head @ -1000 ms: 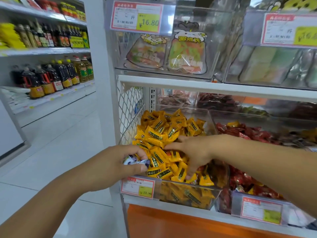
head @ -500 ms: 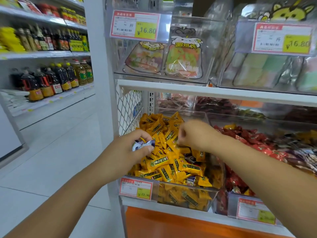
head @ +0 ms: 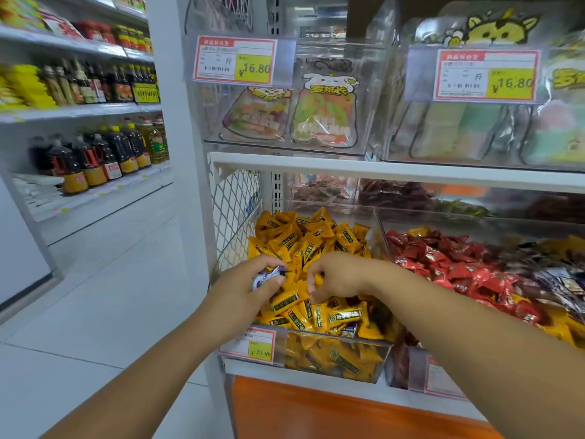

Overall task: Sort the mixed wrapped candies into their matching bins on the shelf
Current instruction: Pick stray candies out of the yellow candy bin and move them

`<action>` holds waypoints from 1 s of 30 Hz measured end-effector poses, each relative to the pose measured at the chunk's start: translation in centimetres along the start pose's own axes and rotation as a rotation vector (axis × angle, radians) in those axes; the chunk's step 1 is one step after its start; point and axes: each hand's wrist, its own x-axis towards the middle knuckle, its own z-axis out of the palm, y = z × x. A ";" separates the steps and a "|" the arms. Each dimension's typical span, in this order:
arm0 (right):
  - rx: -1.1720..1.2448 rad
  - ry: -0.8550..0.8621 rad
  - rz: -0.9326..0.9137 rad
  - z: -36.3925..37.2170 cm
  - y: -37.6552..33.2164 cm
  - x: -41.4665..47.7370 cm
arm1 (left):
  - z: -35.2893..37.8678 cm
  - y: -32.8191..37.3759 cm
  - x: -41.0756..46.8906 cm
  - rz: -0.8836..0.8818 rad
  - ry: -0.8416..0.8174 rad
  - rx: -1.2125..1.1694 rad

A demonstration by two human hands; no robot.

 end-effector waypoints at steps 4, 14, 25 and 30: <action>0.148 0.102 -0.042 -0.7 0.1 -0.7 | 0.0 0.1 -0.1 0.014 0.010 0.011; -0.288 -0.154 -0.006 -4.9 1.1 -4.1 | 0.2 0.8 -0.1 0.057 0.004 0.026; -0.713 -0.373 0.004 -1.3 1.3 0.0 | 0.3 0.0 0.2 0.051 -0.028 0.061; -0.640 -0.315 0.001 -1.5 1.9 0.1 | 0.3 0.0 0.2 0.054 -0.017 0.037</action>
